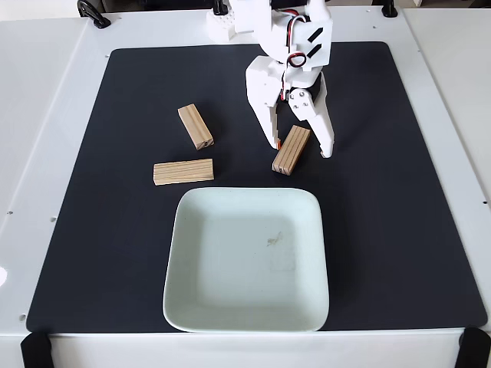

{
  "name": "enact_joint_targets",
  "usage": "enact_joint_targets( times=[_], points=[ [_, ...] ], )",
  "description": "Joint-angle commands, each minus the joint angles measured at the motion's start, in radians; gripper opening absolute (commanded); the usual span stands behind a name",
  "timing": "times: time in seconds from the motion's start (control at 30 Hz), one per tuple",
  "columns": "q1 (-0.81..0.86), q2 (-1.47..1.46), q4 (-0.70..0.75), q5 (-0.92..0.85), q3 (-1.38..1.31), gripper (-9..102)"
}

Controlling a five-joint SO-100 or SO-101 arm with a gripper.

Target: Pick up the wooden block and place them on the plate.

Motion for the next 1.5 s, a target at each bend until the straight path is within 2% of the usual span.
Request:
enact_joint_targets(
  times=[0.0, 0.1, 0.33, 0.4, 0.87, 1.07, 1.3, 1.47],
  points=[
    [0.005, 0.000, -0.011, 0.012, -0.025, 33],
    [0.003, 0.000, -0.011, 0.041, -0.025, 31],
    [0.003, 0.000, -0.011, 0.041, -0.014, 3],
    [0.003, 0.000, -0.011, 0.041, -0.012, -1],
    [0.005, 0.074, -0.006, 0.046, -0.008, 0],
    [-0.029, 0.342, -0.009, 0.256, 0.020, 0],
    [-0.008, 0.660, -0.009, 0.652, 0.021, 0],
    [0.032, 0.816, -0.009, 0.726, 0.077, 0]
  ],
)
